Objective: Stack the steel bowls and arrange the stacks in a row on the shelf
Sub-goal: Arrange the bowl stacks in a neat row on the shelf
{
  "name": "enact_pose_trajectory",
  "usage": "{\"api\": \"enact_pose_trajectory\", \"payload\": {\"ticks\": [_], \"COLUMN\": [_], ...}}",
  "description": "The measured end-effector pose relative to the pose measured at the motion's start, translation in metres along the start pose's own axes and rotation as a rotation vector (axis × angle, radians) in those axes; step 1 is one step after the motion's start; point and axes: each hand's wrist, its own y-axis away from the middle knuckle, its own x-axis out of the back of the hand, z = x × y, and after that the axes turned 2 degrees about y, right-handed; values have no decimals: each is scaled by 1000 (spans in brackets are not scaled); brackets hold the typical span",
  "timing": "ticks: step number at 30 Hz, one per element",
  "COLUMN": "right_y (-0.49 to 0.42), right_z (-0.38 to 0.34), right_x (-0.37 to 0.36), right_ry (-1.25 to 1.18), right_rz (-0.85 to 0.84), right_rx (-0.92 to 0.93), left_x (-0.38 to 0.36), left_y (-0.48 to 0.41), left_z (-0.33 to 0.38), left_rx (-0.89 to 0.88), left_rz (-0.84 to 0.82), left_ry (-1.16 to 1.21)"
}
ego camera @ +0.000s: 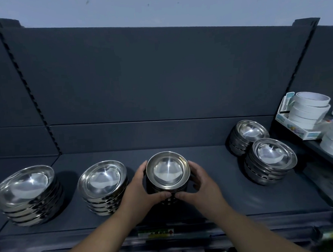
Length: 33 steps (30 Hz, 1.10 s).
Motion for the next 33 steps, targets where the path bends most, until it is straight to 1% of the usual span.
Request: {"api": "enact_pose_trajectory", "payload": {"ticks": [7,9,13,20,33], "right_y": [4,7,8,13,20], "right_z": [12,16,17,15,13], "right_x": [1,0,-4,-2,-12], "right_ry": [66,98,140,160,170], "right_rz": [-50,-95,-150,-72,-11], "right_rx": [-108,-141,-148,-128,-148], "left_x": [-2,-6,-13,-13,-12], "left_y": [5,10,14,16,18], "left_z": [-13,-18,-24,-32,-33], "left_rx": [56,70,52,47,84], "left_rz": [-6,-17,-29,-22,-49], "left_ry": [32,47,53,54,49]}}
